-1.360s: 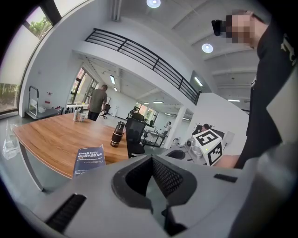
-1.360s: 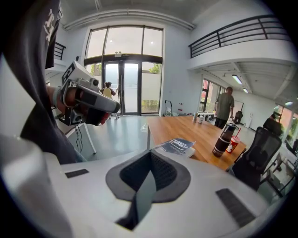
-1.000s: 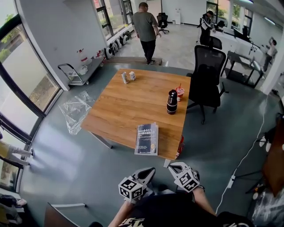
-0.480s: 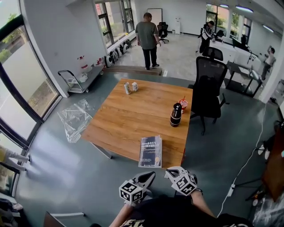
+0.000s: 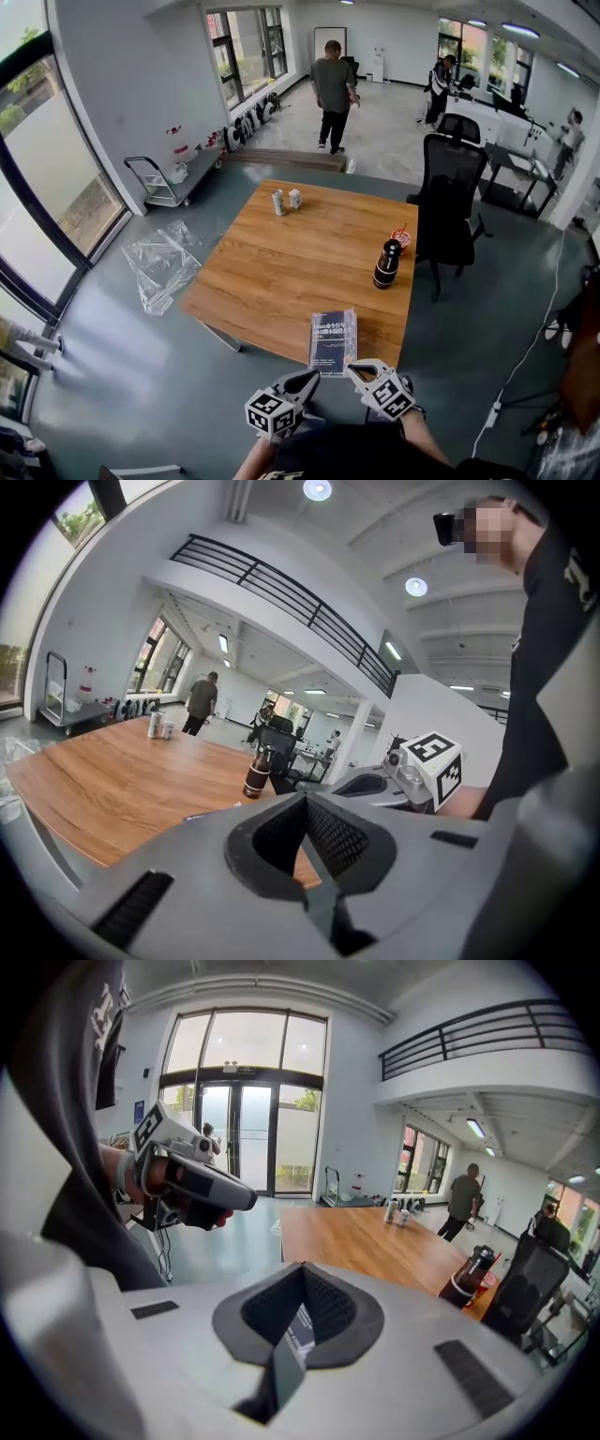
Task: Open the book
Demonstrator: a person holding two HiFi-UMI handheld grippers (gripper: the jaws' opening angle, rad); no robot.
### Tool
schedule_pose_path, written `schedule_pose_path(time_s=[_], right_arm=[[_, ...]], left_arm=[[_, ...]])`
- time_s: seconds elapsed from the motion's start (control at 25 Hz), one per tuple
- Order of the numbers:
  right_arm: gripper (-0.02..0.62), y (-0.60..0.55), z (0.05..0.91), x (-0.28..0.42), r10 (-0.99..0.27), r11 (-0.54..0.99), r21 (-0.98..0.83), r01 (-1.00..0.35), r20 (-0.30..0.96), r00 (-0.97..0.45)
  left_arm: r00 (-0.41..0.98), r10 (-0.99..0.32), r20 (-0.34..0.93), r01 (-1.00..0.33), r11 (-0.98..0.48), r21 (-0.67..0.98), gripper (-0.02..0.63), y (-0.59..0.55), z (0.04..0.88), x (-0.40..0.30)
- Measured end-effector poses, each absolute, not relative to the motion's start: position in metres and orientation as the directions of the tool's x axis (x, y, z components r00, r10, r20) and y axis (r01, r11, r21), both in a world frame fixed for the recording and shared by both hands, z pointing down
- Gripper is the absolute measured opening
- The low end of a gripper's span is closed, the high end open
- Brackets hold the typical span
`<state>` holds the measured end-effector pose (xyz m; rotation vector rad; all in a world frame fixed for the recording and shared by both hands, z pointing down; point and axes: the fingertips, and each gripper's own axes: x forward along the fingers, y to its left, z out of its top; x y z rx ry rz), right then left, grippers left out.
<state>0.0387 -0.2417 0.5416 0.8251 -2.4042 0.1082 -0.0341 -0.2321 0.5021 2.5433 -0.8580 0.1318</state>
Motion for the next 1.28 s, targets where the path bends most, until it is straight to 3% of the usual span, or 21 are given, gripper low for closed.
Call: schedule_pose_path(time_s=[0.44,0.88,1.28], right_arm=[[-0.011,-0.296,0.548,-0.005,-0.546,0.794,0.131,-0.593,0.583,-0.602],[-0.011,-0.315,0.556,-0.002,-0.573,0.73,0.082,-0.679,0.615,-0.541],[-0.011,-0.332,0.564,0.051,-0.558,0.739,0.079,-0.669,0.627,-0.543]], left_arm=[[0.82,-0.53,0.218,-0.571,-0.721,0.393,0.006,-0.298,0.51,-0.082],[0.817,-0.517,0.256,-0.576,-0.71,0.404,0.006,-0.338,0.52,-0.119],[0.789,-0.549,0.276,-0.614,-0.685,0.392,0.006,-0.358,0.519,-0.077]])
